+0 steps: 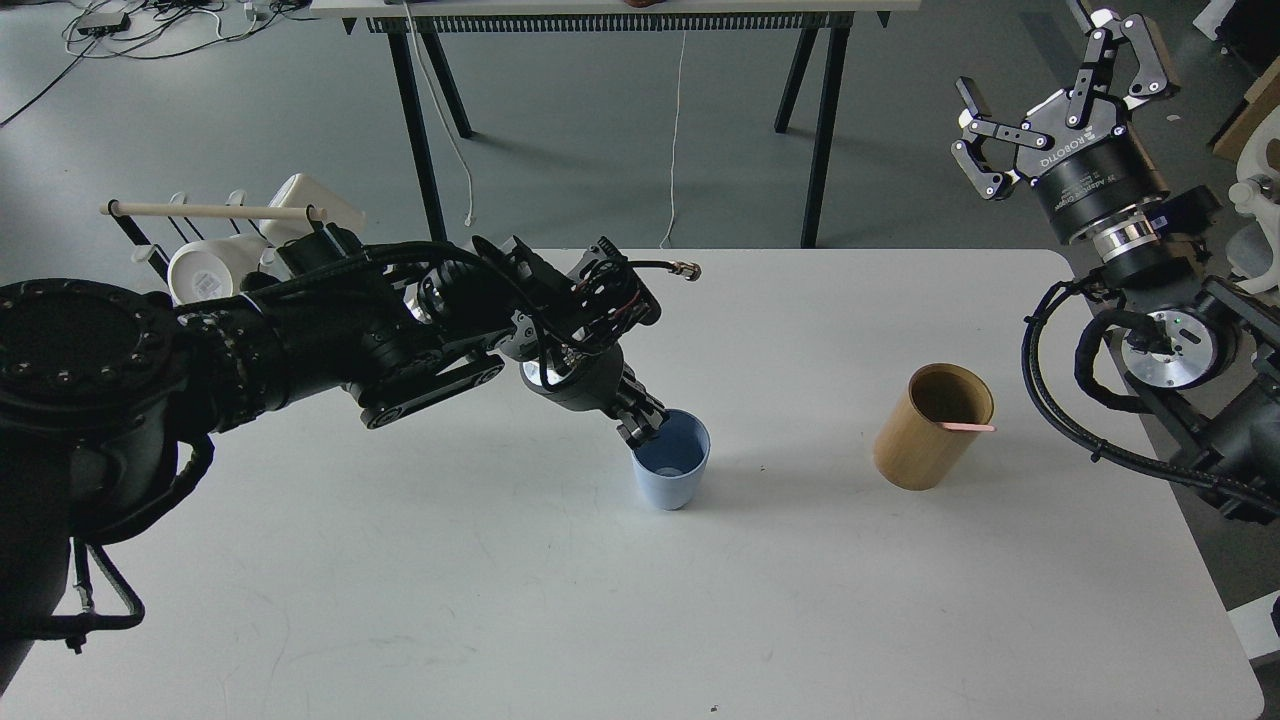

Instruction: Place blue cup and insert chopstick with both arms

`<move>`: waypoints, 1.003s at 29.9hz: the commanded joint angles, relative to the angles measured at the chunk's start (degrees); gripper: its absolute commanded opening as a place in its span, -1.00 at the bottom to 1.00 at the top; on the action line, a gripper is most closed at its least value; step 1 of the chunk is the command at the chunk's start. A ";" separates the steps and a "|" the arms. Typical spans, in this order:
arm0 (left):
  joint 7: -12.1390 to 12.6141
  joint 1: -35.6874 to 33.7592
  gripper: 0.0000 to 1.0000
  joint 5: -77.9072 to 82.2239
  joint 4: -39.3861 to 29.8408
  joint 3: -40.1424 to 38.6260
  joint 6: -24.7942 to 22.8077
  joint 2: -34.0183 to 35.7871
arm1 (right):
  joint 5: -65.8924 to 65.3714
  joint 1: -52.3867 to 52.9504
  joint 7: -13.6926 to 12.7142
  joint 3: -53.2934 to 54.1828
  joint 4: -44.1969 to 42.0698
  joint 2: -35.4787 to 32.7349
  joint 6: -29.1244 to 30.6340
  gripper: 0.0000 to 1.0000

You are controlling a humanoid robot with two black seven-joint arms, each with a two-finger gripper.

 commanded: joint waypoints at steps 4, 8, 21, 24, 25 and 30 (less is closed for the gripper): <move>0.00 -0.11 -0.51 -3.18 -0.20 0.04 -0.27 0.62 | 0.00 -0.06 0.00 -0.09 0.17 0.00 0.00 0.99; 0.00 -0.11 -0.34 -4.15 -0.46 -1.01 -0.62 2.28 | 0.00 0.03 0.00 -0.09 0.17 0.09 0.00 0.99; 0.00 0.41 0.57 -20.04 -3.80 -9.79 -1.02 8.79 | -0.18 0.12 0.00 5.10 -1.66 -1.14 0.00 0.99; 0.00 2.43 0.79 -25.23 -5.03 -15.06 -1.02 9.58 | -0.09 0.82 0.00 5.01 -1.85 -0.79 0.00 0.99; 0.00 3.31 0.79 -26.72 -5.12 -17.26 -1.02 9.67 | -0.17 1.00 0.00 5.01 -1.85 -0.79 0.00 0.99; 0.00 8.75 0.81 -31.48 -7.49 -29.20 -1.02 11.25 | -1.23 1.26 0.00 3.69 -0.36 -1.49 0.00 0.99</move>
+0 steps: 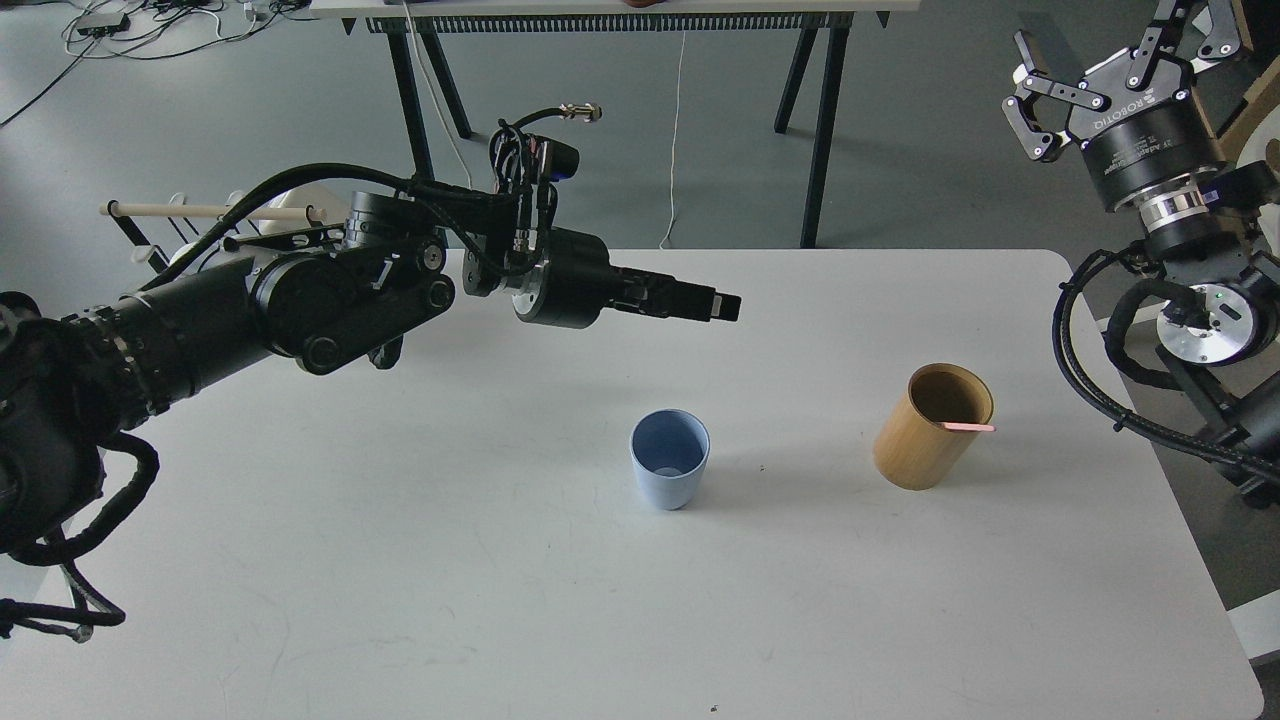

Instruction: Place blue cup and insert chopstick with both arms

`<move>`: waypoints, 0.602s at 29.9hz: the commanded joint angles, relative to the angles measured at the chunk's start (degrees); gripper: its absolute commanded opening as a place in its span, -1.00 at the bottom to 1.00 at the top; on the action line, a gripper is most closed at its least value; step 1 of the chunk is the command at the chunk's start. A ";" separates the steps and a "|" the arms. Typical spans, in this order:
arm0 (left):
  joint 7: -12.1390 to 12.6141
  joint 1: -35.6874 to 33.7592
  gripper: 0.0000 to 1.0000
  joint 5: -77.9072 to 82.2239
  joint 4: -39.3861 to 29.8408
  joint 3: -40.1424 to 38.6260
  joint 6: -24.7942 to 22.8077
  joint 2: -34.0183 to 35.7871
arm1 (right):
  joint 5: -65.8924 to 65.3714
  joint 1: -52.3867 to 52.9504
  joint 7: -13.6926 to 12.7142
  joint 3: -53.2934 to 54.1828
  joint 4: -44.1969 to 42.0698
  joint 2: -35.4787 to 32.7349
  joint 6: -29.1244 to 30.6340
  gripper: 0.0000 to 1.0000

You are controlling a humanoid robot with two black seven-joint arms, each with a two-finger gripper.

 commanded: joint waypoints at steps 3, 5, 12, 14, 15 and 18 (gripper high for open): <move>-0.01 6.53 0.81 -6.08 -3.23 -15.81 0.01 1.00 | -4.02 0.10 0.00 -2.99 5.37 -3.39 0.00 0.99; -0.01 8.81 0.81 -8.46 -3.59 -20.92 0.01 1.00 | -10.17 0.10 0.00 -4.49 8.96 -7.61 0.00 0.99; -0.01 14.71 0.81 -13.30 -7.71 -30.78 0.01 3.90 | -22.76 4.92 0.00 -12.21 17.33 -19.65 0.00 0.97; -0.01 15.85 0.81 -13.92 -9.47 -31.84 0.01 4.95 | -23.47 7.29 0.00 -15.55 18.30 -23.08 0.00 0.94; -0.01 16.29 0.81 -13.92 -9.83 -31.93 0.01 5.39 | -23.90 8.17 0.00 -16.53 18.74 -24.92 0.00 0.93; -0.01 17.35 0.82 -14.01 -10.53 -32.02 0.01 6.71 | -25.05 10.38 0.00 -17.50 20.84 -31.69 0.00 0.93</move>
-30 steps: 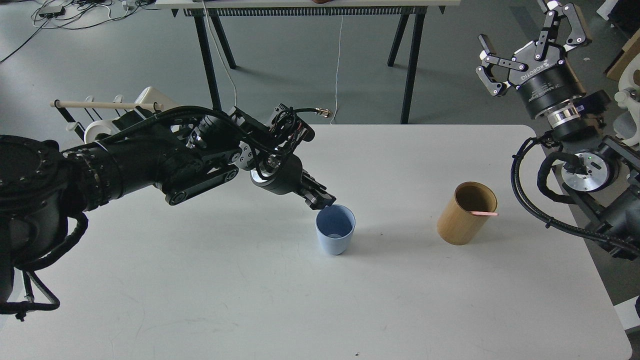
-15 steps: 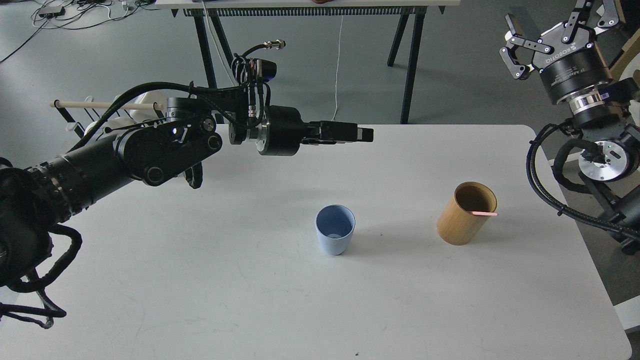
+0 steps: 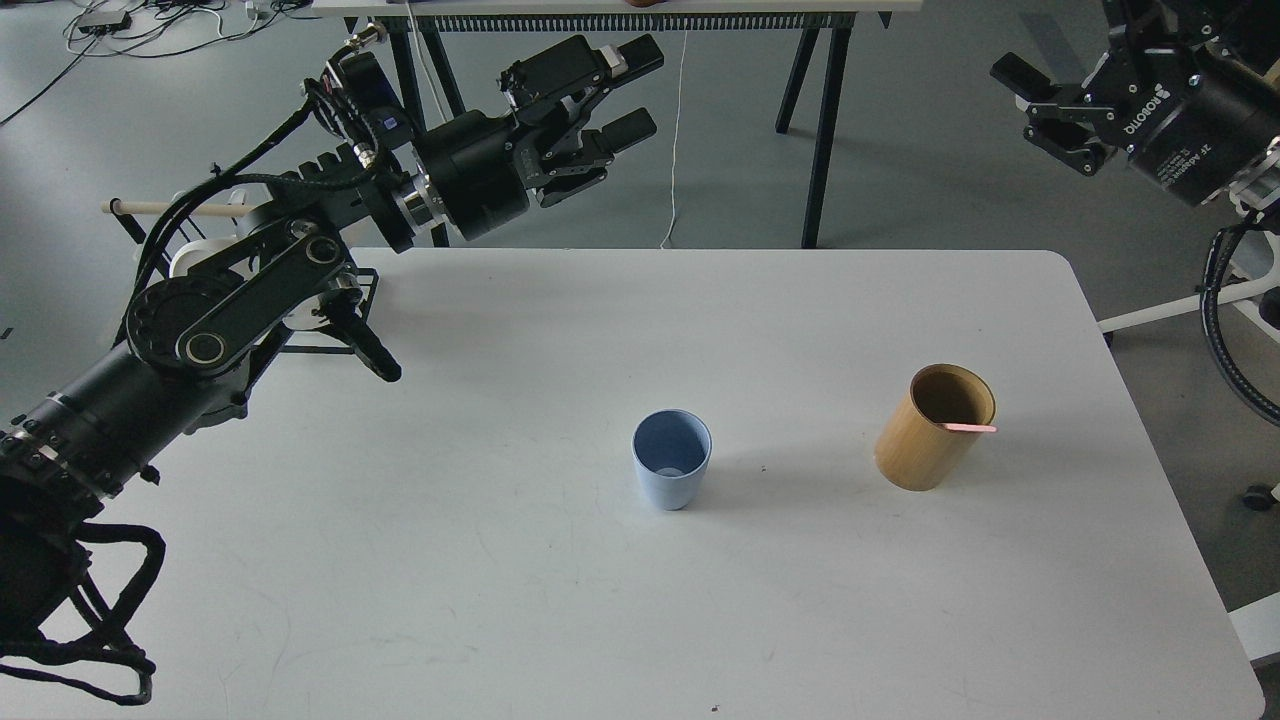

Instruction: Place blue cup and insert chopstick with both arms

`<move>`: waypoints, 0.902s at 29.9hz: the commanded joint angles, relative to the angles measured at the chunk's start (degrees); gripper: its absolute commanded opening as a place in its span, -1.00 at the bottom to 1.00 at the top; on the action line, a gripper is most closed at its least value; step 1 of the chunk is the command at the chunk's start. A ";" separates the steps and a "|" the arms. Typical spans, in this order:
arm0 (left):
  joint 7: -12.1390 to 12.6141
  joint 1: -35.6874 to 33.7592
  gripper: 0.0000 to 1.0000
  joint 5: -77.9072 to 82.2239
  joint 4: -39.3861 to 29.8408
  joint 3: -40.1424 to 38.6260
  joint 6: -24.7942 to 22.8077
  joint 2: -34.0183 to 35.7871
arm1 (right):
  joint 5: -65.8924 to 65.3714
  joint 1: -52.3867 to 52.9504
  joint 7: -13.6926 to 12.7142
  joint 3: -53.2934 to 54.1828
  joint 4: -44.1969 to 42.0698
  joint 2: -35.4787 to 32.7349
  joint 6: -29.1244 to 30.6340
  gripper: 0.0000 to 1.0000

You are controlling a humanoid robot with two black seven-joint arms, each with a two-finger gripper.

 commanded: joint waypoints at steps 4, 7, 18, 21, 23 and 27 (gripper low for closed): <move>0.00 1.96 0.83 -0.12 -1.41 -0.33 0.00 1.34 | -2.79 2.40 0.00 -1.40 5.46 -13.47 -0.02 0.93; 0.00 2.31 0.83 -0.12 -1.41 -0.33 0.00 1.25 | -9.10 2.31 0.00 -1.40 7.31 -16.46 -0.02 0.92; 0.00 2.58 0.84 -0.12 -1.41 -0.33 0.00 1.08 | -31.97 1.61 0.00 -13.43 20.05 -27.54 -30.19 0.92; 0.00 2.66 0.84 -0.04 -1.41 -0.33 0.00 0.99 | -32.33 1.52 0.00 -15.46 23.74 -30.26 -32.68 0.96; 0.00 2.75 0.84 -0.04 -1.41 -0.33 0.00 1.08 | -31.98 1.52 0.00 -15.55 25.33 -31.15 -32.94 0.96; 0.00 3.02 0.84 -0.04 -1.41 -0.33 0.00 0.99 | -28.13 1.52 0.00 -15.82 28.41 -31.85 -32.77 0.96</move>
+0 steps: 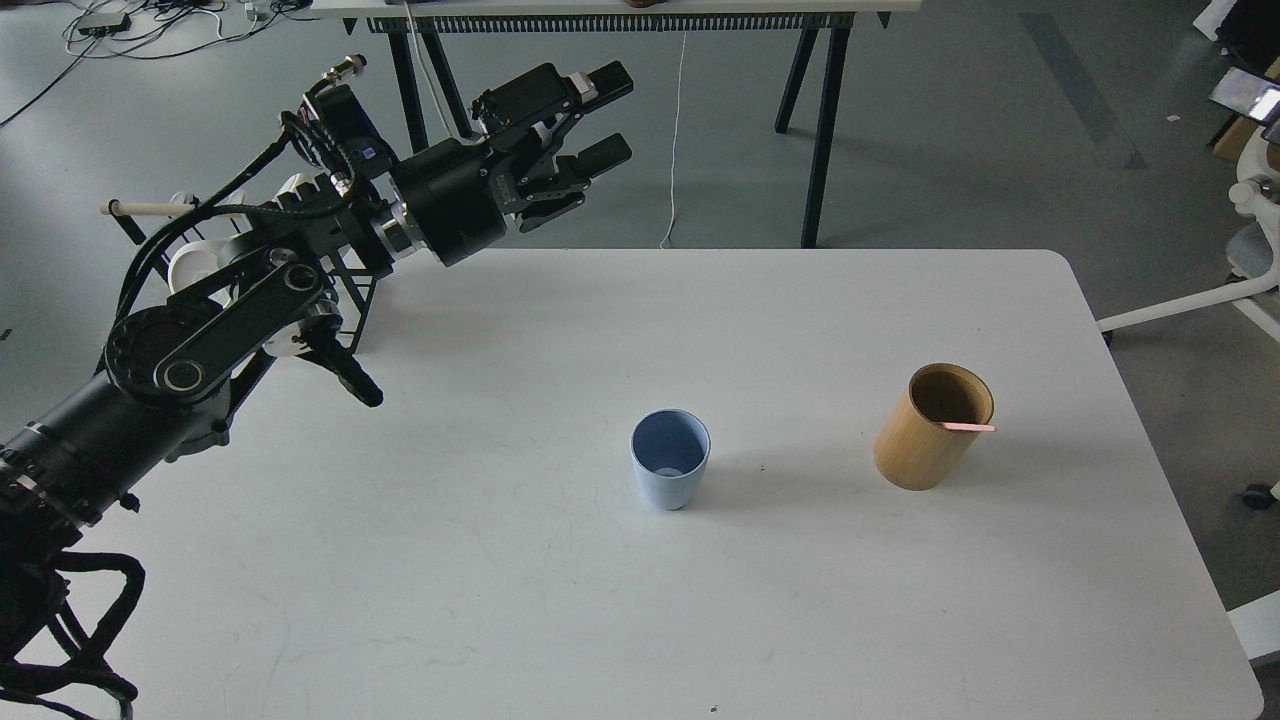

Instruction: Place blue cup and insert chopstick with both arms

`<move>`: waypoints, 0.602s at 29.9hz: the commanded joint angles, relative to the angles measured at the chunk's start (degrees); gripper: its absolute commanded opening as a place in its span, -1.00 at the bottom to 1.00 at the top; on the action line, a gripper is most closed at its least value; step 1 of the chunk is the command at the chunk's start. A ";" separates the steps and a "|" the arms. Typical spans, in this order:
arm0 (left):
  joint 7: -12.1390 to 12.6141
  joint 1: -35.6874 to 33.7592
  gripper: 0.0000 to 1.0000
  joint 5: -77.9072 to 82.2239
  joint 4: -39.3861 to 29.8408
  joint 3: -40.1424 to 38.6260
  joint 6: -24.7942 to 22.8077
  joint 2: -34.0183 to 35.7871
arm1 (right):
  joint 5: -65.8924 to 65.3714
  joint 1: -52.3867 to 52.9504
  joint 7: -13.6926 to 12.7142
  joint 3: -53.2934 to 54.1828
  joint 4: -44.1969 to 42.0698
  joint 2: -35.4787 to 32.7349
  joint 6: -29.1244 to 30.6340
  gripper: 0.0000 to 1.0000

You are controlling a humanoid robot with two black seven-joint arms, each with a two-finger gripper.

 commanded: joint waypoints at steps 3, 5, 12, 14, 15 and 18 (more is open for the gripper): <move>0.00 0.25 0.84 0.00 0.10 0.01 0.00 -0.02 | 6.16 0.08 -0.01 -0.24 4.43 -0.92 -0.13 0.96; 0.00 0.34 0.84 0.00 0.01 0.01 0.00 0.16 | 5.82 0.08 -0.01 -0.33 5.05 -1.27 -0.04 0.96; 0.00 0.95 0.84 0.00 0.10 0.01 0.00 0.34 | -10.69 -0.71 -0.01 -6.20 4.97 -1.10 -3.19 0.96; 0.00 1.04 0.84 0.09 0.10 0.01 0.00 0.16 | -16.91 -0.80 -0.01 -10.32 4.27 -1.09 -6.70 0.96; 0.00 1.04 0.84 0.09 0.18 0.09 0.00 0.07 | -19.04 -0.71 -0.01 -12.00 3.91 -1.10 -8.28 0.96; 0.00 1.04 0.85 0.09 0.45 0.09 0.00 -0.37 | -24.93 -0.71 -0.01 -18.41 3.38 -1.18 -14.69 0.96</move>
